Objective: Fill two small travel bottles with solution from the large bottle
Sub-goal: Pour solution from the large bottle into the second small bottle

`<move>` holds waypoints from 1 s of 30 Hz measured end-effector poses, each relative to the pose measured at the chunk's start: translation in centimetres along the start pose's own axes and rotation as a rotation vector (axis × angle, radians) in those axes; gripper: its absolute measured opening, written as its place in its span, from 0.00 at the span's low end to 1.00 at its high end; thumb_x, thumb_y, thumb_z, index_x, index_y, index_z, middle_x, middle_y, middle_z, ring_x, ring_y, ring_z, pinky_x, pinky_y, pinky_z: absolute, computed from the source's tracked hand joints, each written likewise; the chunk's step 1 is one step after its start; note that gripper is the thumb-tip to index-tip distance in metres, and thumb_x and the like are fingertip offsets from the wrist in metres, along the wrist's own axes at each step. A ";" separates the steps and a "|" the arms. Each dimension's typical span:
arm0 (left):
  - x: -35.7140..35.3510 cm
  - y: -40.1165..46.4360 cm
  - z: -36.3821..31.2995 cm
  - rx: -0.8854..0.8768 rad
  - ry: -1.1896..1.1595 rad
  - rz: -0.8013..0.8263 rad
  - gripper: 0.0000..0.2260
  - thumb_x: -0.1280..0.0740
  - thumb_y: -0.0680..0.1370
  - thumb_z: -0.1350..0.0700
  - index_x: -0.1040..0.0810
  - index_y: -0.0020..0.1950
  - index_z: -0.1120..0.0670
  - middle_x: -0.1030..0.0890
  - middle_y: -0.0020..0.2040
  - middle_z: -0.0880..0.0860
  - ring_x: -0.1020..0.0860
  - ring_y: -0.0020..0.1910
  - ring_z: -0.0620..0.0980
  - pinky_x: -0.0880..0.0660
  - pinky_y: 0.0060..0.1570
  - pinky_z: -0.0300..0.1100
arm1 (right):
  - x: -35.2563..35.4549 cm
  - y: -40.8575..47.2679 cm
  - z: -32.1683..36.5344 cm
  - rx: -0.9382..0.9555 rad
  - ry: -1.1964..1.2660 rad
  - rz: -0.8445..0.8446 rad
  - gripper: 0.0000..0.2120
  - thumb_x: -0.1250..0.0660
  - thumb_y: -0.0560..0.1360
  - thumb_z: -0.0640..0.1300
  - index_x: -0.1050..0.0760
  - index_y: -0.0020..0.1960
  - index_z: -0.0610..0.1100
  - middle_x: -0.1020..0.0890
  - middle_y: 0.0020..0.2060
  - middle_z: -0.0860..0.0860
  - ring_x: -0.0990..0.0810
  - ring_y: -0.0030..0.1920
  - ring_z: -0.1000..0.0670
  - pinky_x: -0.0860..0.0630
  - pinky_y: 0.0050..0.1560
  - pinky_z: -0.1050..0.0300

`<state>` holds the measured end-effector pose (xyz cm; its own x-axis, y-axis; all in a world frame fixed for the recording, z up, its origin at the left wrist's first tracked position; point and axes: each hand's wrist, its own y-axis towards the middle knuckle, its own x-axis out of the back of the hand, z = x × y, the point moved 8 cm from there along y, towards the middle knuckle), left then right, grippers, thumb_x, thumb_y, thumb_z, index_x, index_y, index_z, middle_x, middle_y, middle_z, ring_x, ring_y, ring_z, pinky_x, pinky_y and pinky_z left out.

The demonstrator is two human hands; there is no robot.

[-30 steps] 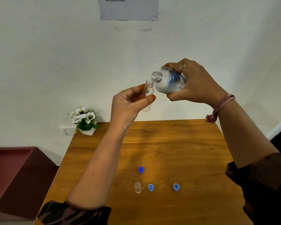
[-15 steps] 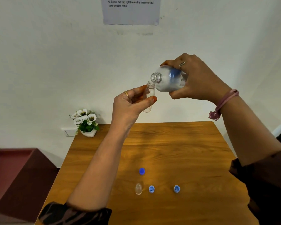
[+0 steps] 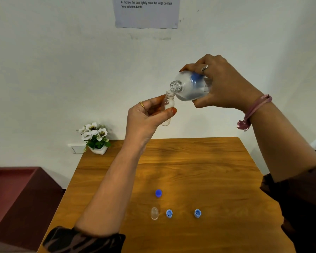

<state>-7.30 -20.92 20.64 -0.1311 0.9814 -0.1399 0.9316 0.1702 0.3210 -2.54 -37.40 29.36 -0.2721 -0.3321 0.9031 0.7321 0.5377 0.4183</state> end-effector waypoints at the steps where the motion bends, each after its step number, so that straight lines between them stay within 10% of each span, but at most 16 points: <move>1: 0.0 0.0 0.0 0.000 -0.001 0.000 0.15 0.22 0.67 0.63 0.17 0.49 0.46 0.14 0.42 0.44 0.17 0.44 0.40 0.23 0.42 0.31 | 0.0 0.0 0.0 0.000 0.001 -0.001 0.39 0.22 0.62 0.46 0.33 0.70 0.51 0.28 0.61 0.45 0.32 0.60 0.44 0.35 0.55 0.57; 30: -0.1 0.8 0.8 0.024 -0.010 -0.014 0.15 0.22 0.67 0.62 0.17 0.48 0.46 0.14 0.43 0.45 0.17 0.45 0.41 0.23 0.42 0.32 | 0.4 1.0 0.2 0.039 -0.068 -0.005 0.39 0.22 0.62 0.45 0.32 0.70 0.50 0.27 0.60 0.45 0.32 0.60 0.43 0.29 0.57 0.48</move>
<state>-6.29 -20.96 20.20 -0.1410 0.9781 -0.1533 0.9377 0.1816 0.2961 -2.01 -36.81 30.18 -0.3183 -0.2820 0.9051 0.7061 0.5665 0.4248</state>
